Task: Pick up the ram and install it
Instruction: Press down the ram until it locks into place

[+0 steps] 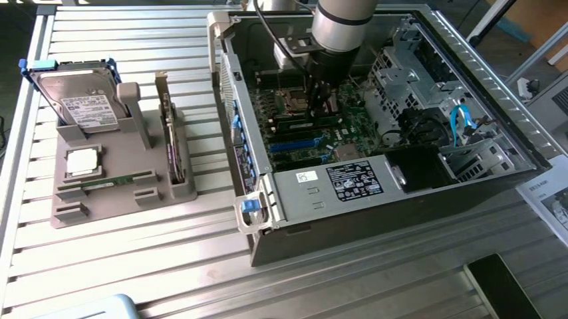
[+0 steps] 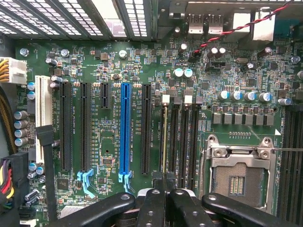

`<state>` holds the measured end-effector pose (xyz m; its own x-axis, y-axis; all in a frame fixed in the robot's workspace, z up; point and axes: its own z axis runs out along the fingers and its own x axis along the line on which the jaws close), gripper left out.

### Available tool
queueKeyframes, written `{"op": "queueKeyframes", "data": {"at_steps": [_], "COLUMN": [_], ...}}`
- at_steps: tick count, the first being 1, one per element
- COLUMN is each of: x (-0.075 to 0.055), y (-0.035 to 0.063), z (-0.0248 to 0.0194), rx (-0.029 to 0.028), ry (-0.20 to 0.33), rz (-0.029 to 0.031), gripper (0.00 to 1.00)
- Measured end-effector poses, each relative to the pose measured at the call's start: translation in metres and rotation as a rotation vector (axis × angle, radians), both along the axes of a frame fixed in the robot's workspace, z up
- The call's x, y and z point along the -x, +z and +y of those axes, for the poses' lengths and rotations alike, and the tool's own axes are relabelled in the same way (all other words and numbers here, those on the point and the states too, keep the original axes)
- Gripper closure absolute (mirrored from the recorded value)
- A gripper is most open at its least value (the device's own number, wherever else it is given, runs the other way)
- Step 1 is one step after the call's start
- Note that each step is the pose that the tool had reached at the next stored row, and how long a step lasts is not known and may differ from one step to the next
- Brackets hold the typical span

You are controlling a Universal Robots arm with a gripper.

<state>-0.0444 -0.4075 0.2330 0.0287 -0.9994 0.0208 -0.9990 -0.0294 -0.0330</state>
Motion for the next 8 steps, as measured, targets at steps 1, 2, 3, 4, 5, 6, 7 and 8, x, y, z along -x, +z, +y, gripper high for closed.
{"op": "queueKeyframes", "data": {"at_steps": [1,2,3,4,5,6,7,8], "x": [0.0,0.0,0.0001,0.0001,0.0001,0.0001,0.0001,0.0001], "y": [0.0,0.0,0.0,0.0,0.0,0.0005,0.0011,0.0026], "z": [0.0,0.0,0.0,-0.0001,-0.0001,-0.0001,-0.0001,-0.0001], "rx": [0.0,0.0,0.0,0.0,0.0,-0.0002,-0.0004,-0.0001], "ry": [0.0,0.0,0.0,0.0,0.0,0.0,0.0,0.0], "rz": [0.0,-0.0001,-0.0007,-0.0011,-0.0013,-0.0014,-0.0016,-0.0014], "gripper": [0.89,0.89,0.89,0.89,0.89,0.89,0.89,0.89]}}
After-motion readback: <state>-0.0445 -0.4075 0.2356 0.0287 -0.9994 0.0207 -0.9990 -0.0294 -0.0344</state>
